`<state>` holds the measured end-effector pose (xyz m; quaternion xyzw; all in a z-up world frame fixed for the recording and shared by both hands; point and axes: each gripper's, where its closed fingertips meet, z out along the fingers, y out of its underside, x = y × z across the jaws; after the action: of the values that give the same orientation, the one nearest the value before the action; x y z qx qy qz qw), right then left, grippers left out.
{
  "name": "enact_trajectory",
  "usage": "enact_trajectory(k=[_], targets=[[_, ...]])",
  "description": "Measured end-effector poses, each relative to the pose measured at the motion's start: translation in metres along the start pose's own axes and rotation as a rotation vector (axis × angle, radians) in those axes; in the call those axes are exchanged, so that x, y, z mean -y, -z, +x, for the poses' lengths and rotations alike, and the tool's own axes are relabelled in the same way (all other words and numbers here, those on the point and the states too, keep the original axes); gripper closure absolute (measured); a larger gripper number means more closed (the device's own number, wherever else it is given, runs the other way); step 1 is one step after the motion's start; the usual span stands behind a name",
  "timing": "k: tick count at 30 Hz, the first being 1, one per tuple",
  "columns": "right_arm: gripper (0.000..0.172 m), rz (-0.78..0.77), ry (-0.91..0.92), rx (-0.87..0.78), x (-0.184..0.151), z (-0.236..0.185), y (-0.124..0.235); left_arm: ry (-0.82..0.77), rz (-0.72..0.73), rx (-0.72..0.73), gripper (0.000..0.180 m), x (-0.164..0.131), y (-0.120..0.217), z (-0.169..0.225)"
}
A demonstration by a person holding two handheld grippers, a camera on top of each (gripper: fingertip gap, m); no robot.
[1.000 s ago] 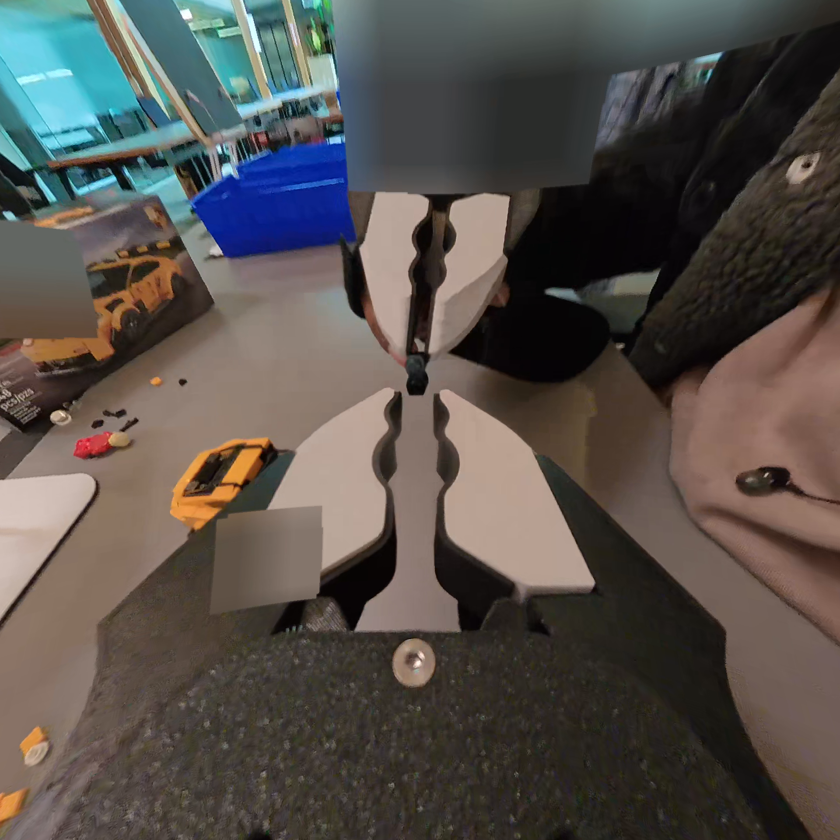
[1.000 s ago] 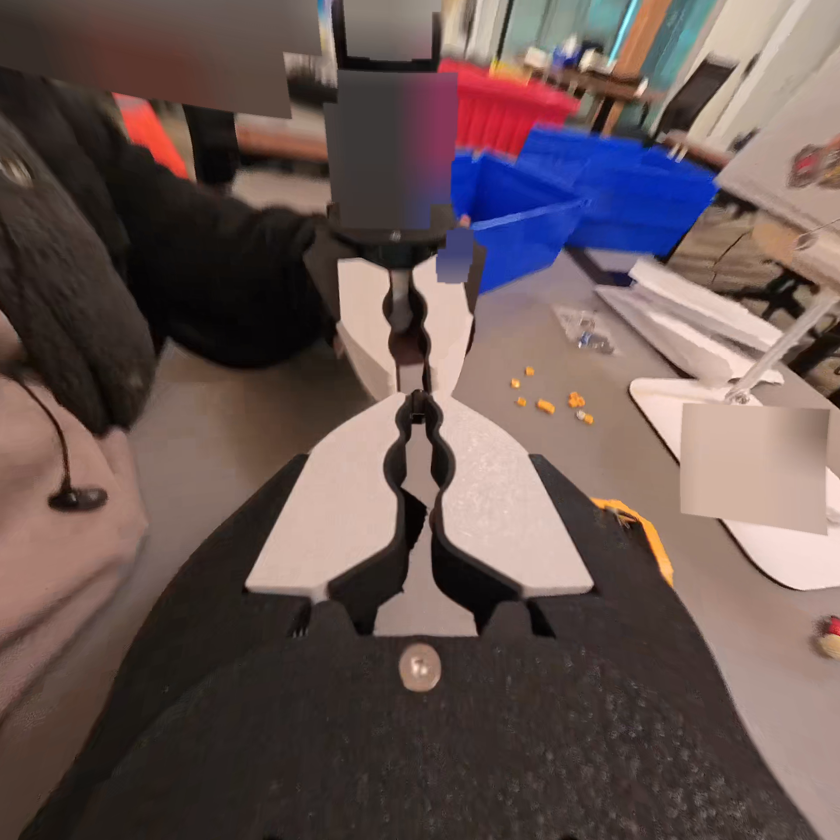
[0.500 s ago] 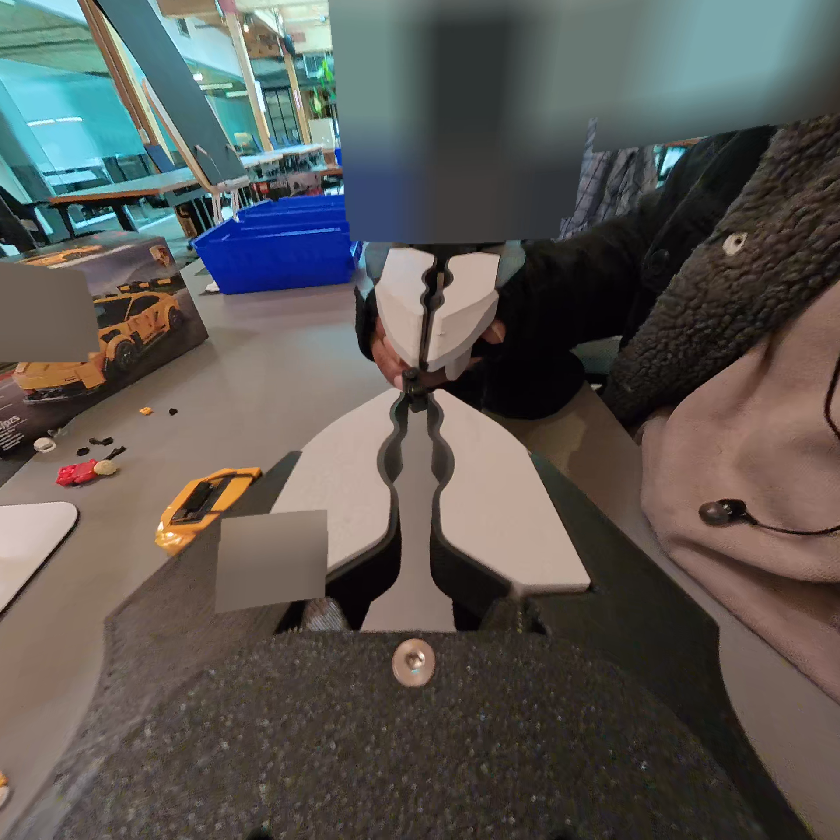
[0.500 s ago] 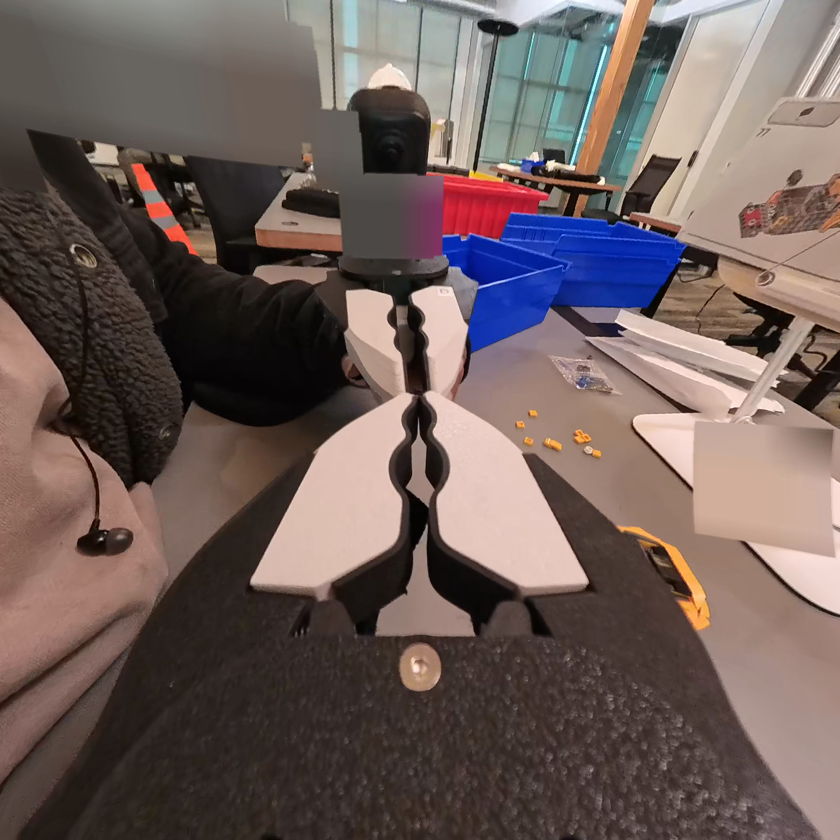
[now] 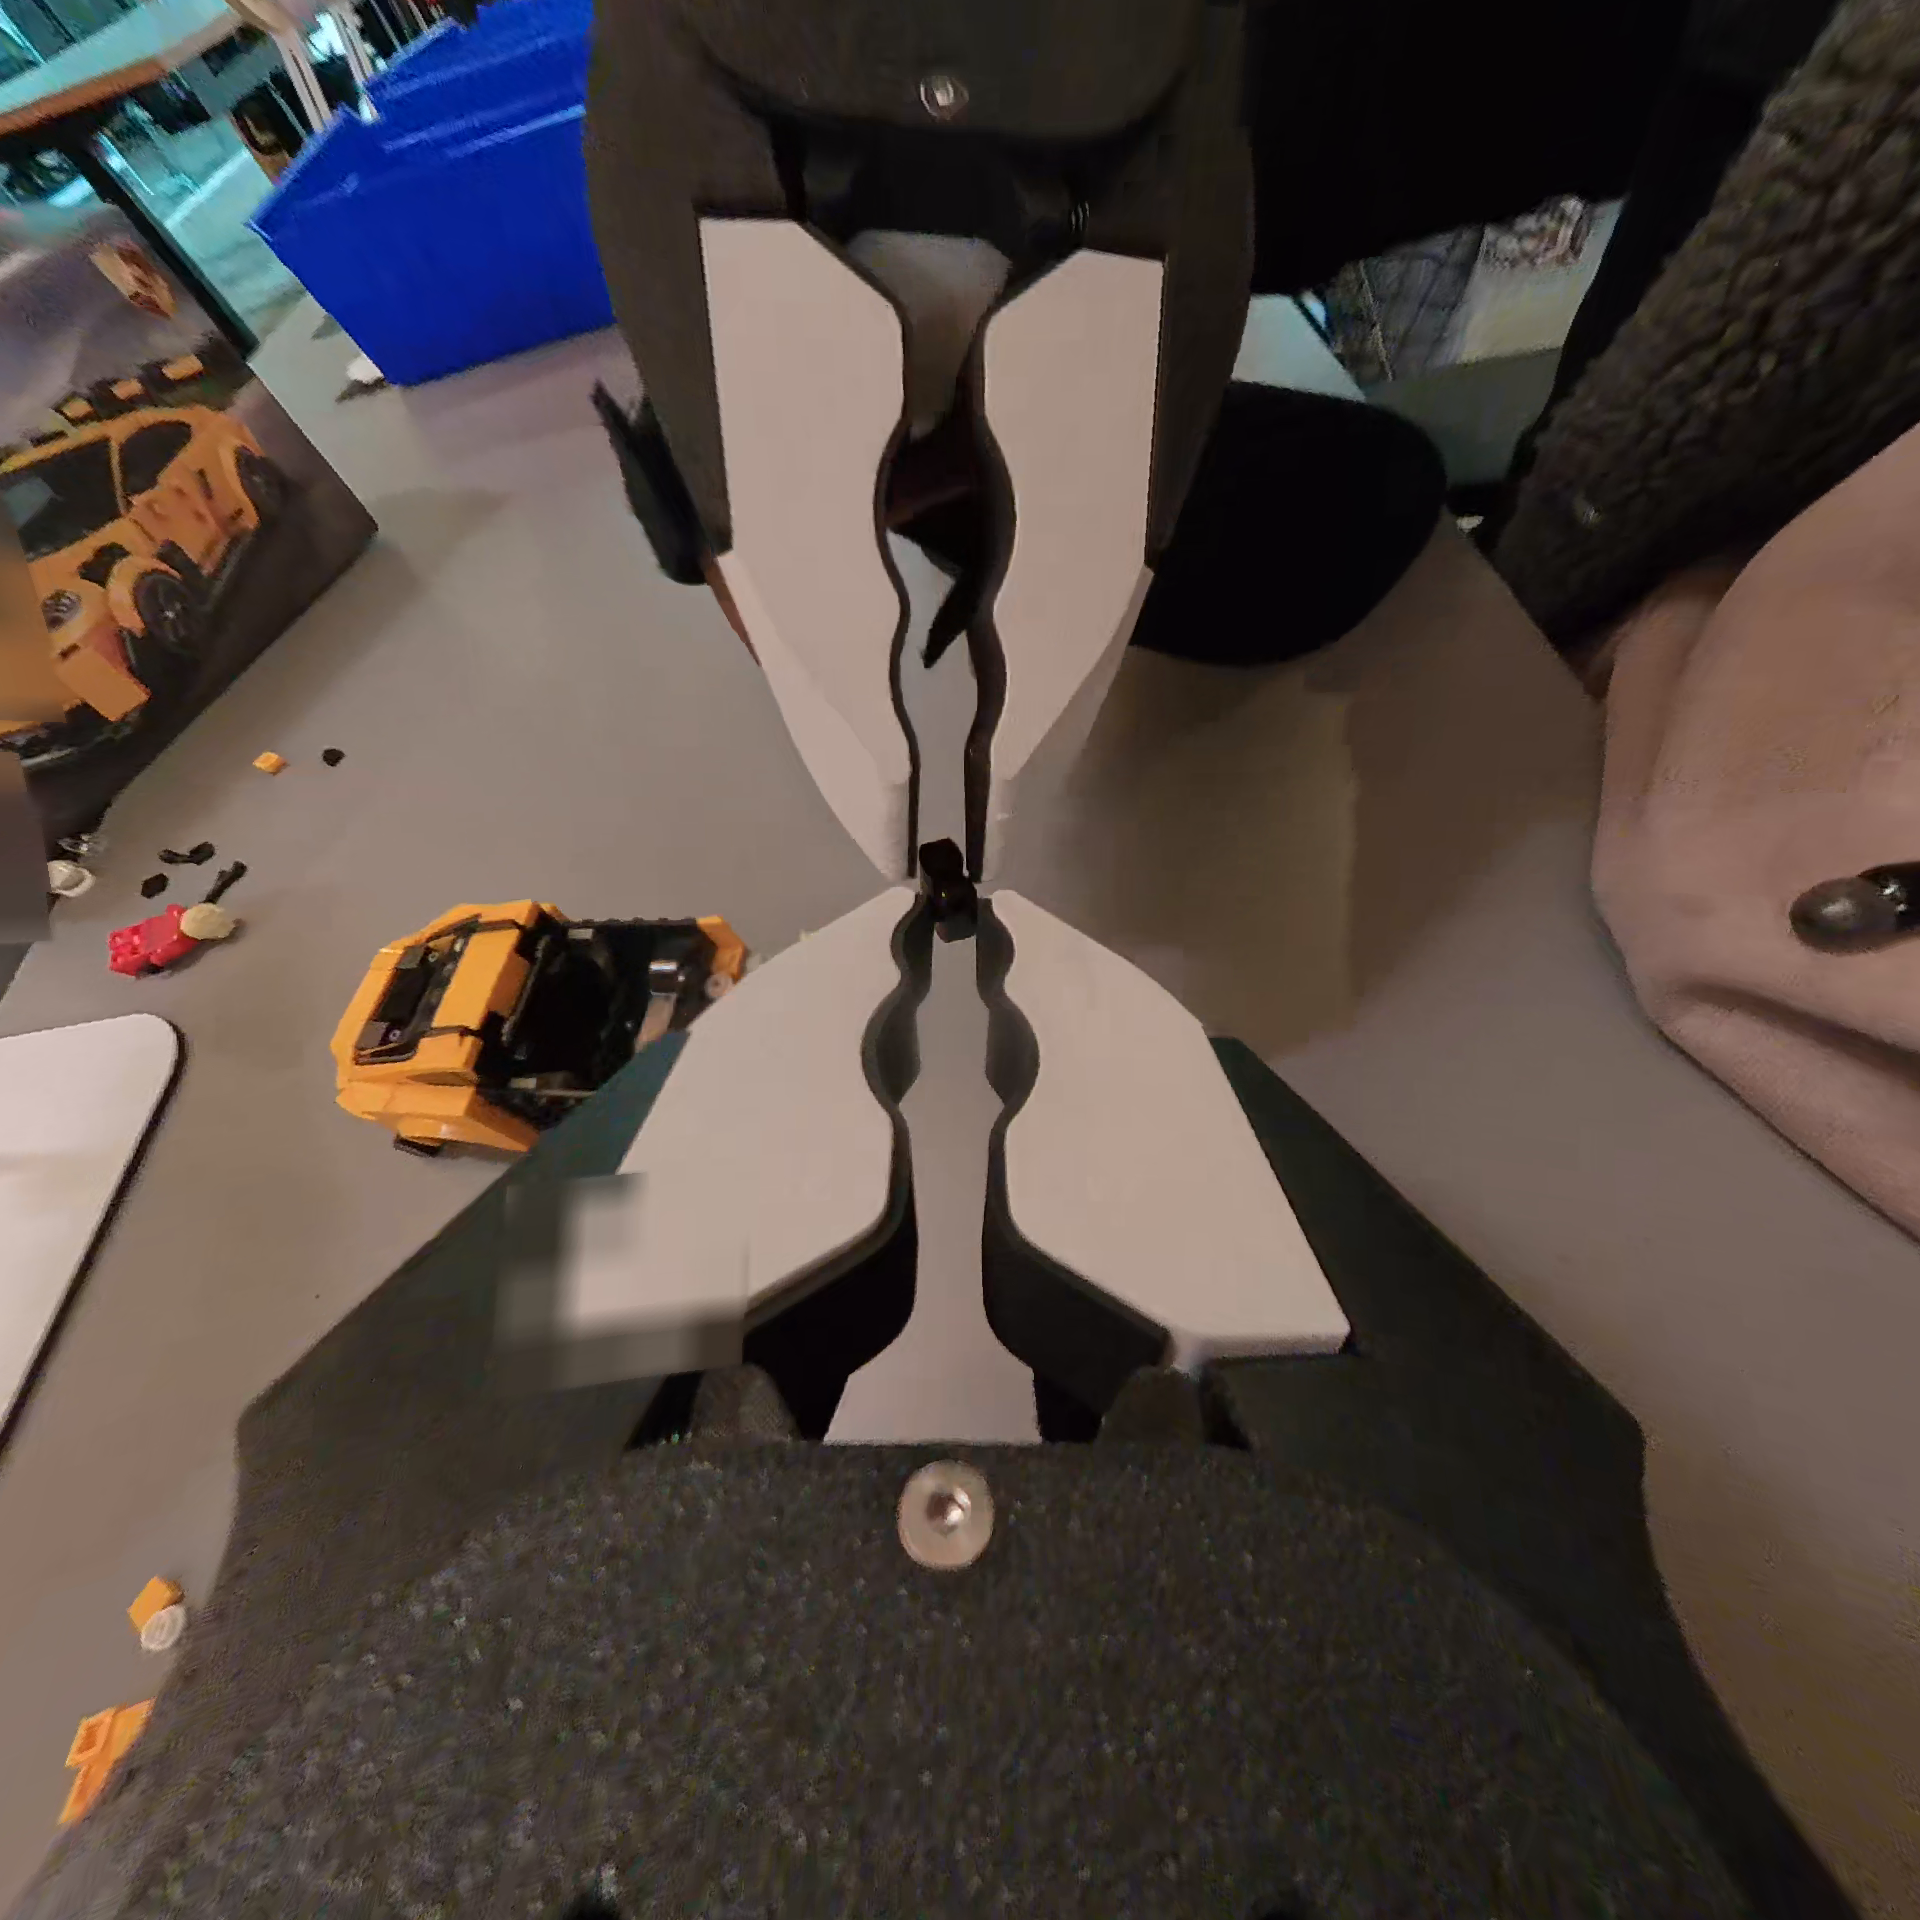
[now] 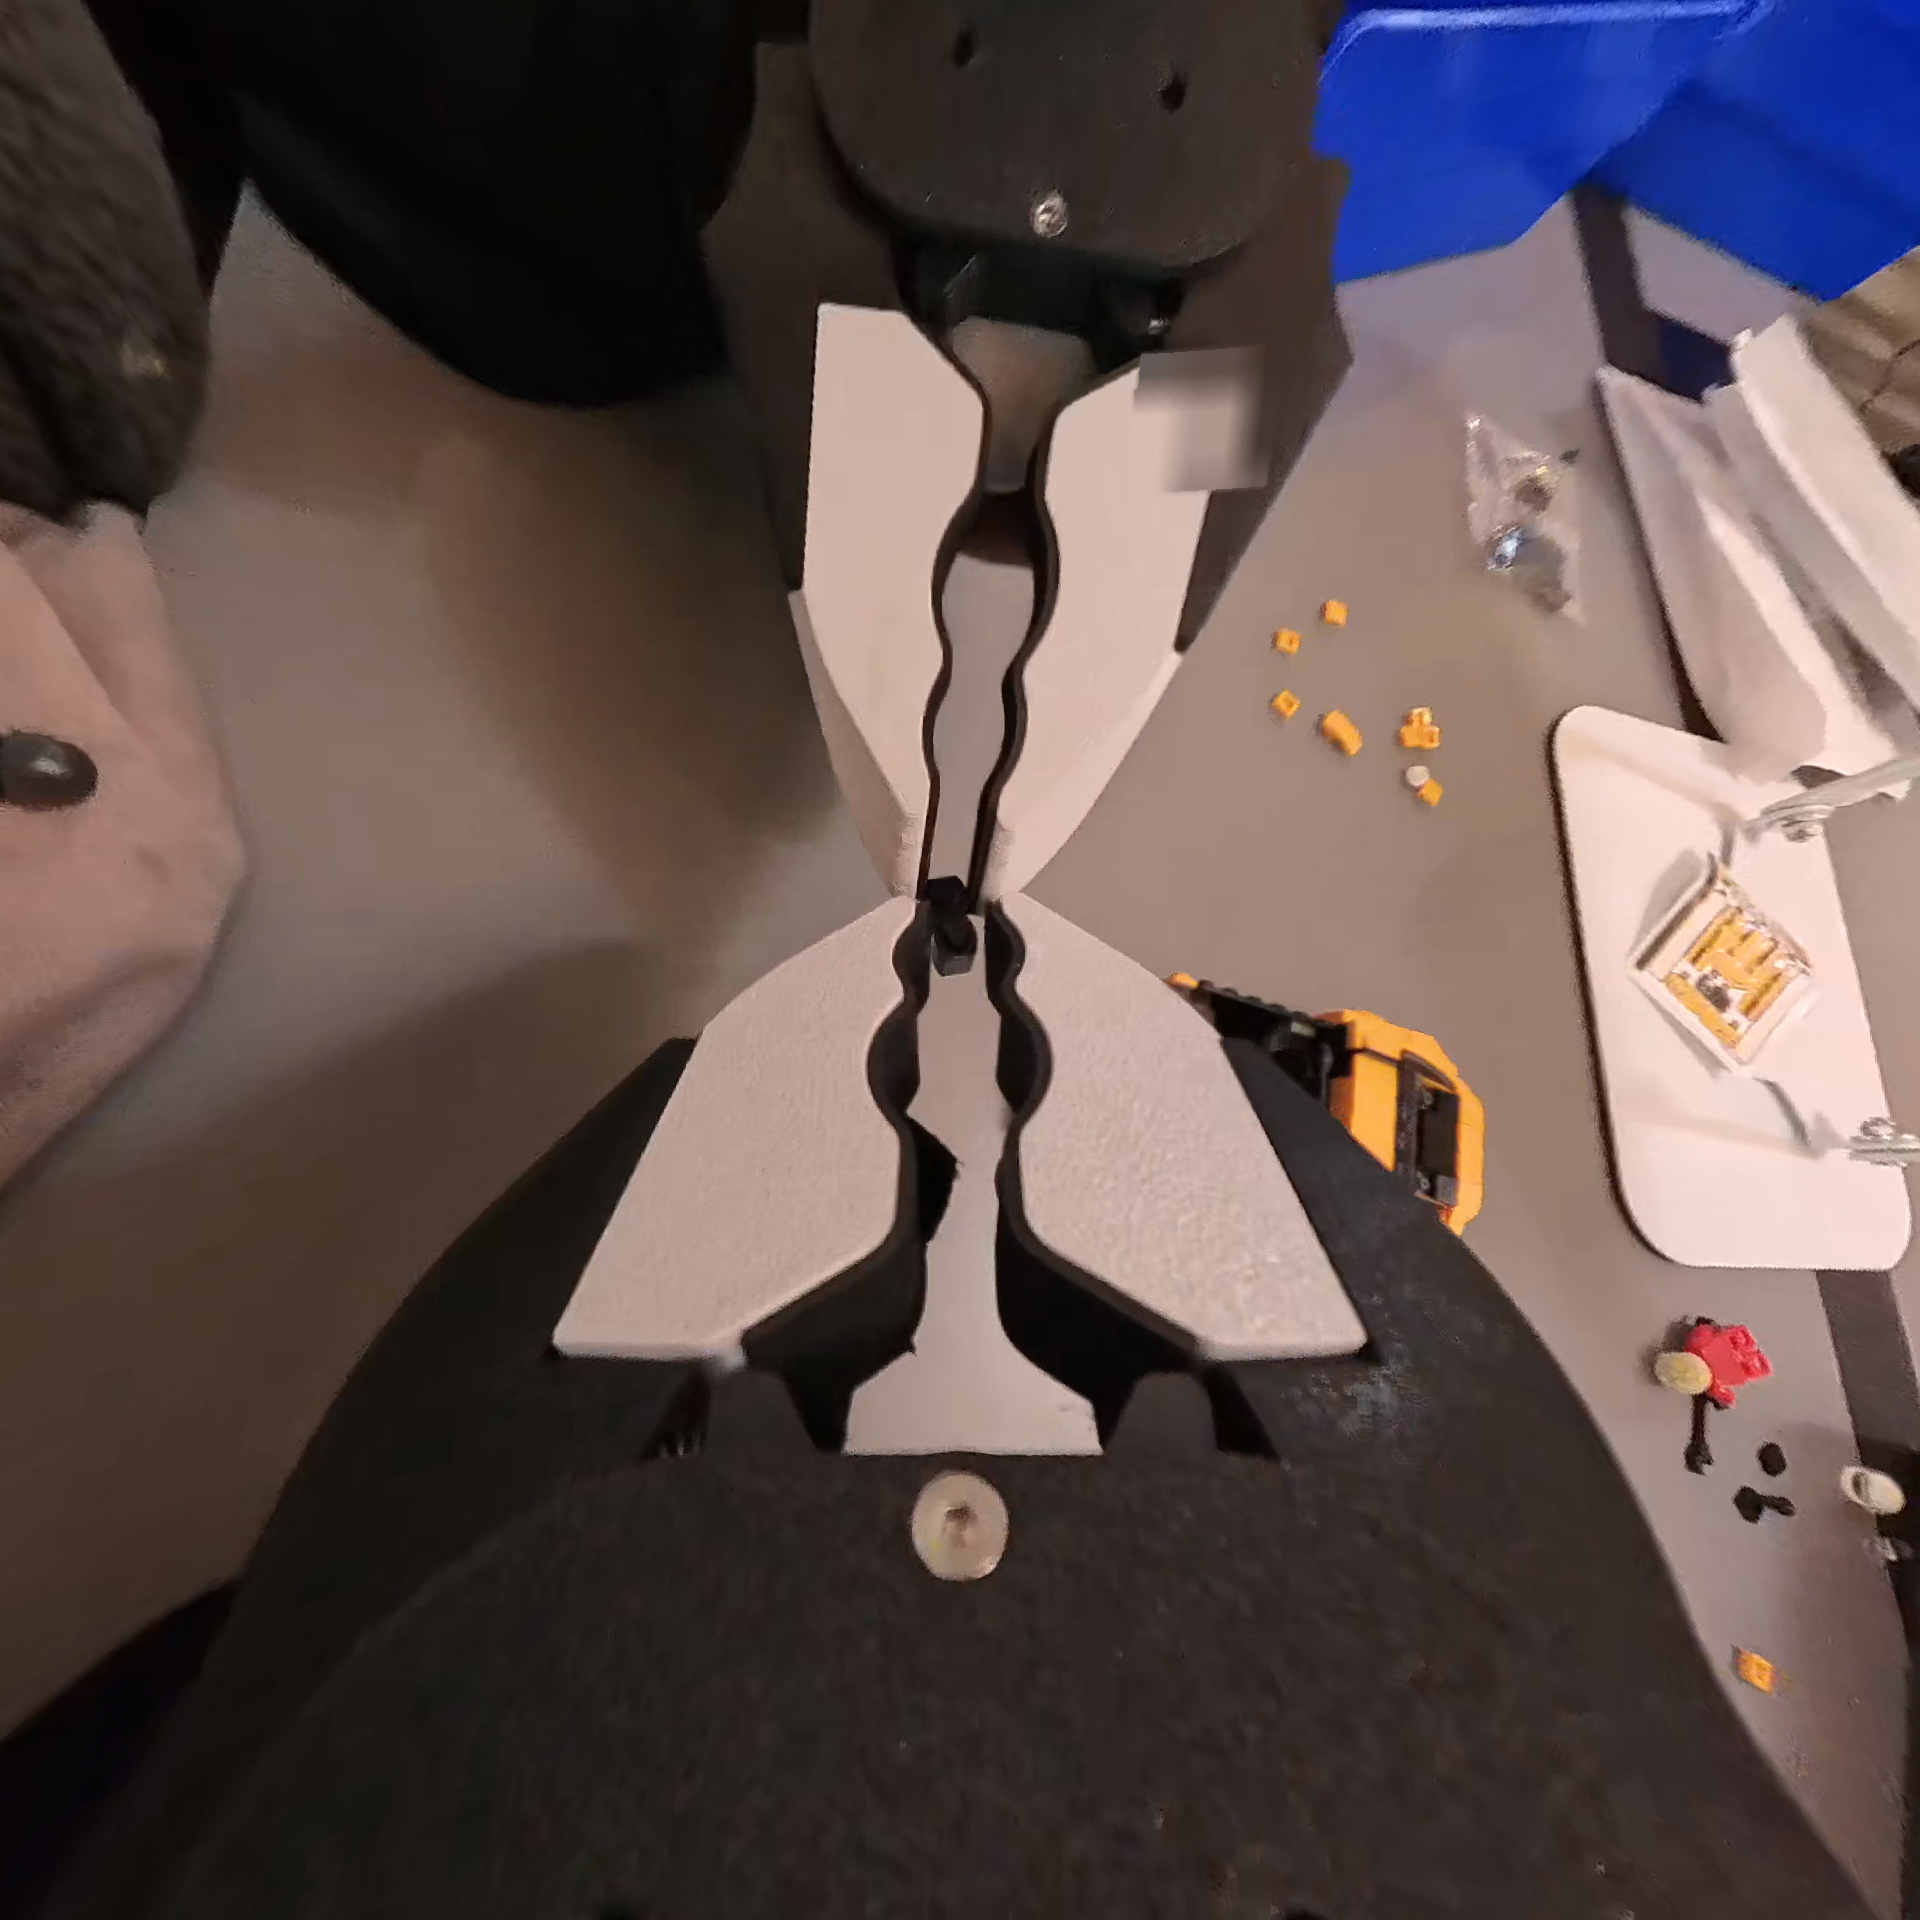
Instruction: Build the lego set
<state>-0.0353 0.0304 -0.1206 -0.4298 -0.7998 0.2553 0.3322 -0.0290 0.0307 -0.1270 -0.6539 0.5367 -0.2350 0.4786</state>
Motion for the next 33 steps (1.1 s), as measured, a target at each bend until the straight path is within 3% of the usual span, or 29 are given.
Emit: enact_trajectory(k=[5, 11, 17, 23, 33], targets=[[0.165, -0.066, 0.023, 0.032, -0.009, -0.006, -0.008, 0.009, -0.052, -0.019, 0.173, -0.011, -0.006, 0.003], [0.172, -0.029, -0.120, -0.064, -0.021, 0.018, -0.003, 0.070, -0.064, 0.118, 0.174, -0.020, -0.004, -0.025], [0.172, -0.075, -0.176, -0.088, -0.037, 0.030, -0.005, 0.093, -0.126, 0.164, 0.180, -0.035, -0.007, -0.034], [0.169, -0.202, -0.160, -0.006, -0.059, 0.010, -0.010, 0.080, -0.178, 0.144, 0.179, -0.044, -0.009, -0.031], [0.150, -0.294, -0.281, 0.092, -0.097, -0.034, 0.019, 0.061, -0.208, 0.096, 0.175, -0.049, -0.017, -0.019]])
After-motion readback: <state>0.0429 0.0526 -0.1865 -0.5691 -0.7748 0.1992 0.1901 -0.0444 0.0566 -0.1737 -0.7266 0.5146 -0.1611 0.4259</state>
